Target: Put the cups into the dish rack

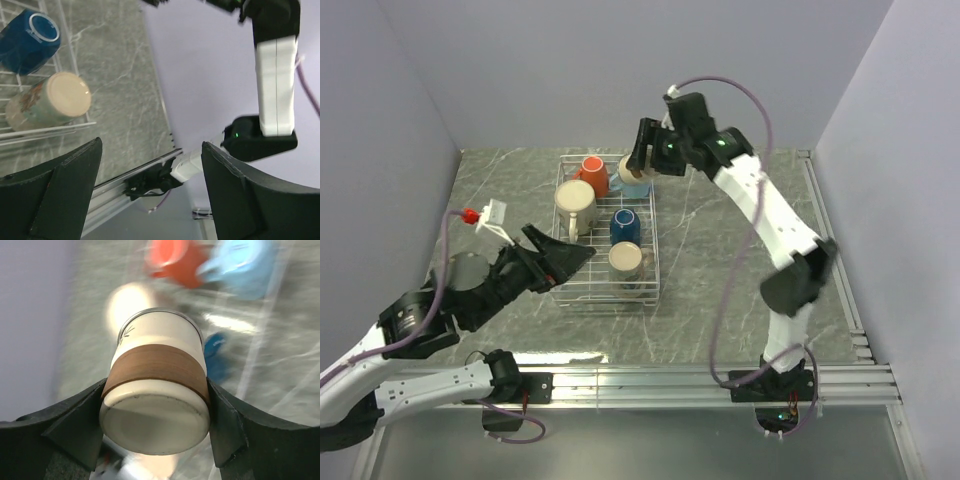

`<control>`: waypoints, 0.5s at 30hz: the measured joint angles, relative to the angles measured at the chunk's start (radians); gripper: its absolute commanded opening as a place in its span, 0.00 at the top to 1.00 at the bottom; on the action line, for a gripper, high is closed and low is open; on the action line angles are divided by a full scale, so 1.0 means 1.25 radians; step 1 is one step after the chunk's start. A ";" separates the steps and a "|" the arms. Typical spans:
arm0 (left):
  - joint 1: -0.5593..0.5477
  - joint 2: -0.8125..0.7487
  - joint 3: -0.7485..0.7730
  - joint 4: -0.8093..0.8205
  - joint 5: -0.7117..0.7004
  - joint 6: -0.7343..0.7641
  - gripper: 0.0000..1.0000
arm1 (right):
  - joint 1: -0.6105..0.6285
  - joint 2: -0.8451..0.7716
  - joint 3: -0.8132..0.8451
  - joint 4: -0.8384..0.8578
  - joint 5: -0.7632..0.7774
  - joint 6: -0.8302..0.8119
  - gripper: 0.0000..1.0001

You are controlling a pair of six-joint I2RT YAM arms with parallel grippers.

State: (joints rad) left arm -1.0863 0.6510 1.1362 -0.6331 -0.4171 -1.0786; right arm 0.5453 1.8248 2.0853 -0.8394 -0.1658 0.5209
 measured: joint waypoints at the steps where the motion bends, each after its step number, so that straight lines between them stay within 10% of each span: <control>1: 0.000 0.011 0.000 -0.012 0.000 -0.002 0.15 | 0.000 0.055 0.031 -0.015 0.022 -0.010 1.00; 5: 0.000 0.036 0.001 -0.034 0.000 -0.005 0.15 | 0.002 0.251 0.203 -0.121 0.135 -0.052 1.00; 15: 0.000 0.009 0.012 -0.070 -0.027 -0.006 0.15 | 0.026 0.269 0.094 -0.117 0.226 -0.065 1.00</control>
State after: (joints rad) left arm -1.0863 0.6621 1.1507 -0.7200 -0.4511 -1.0863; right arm 0.5781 2.1616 2.2032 -0.9859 0.1173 0.4393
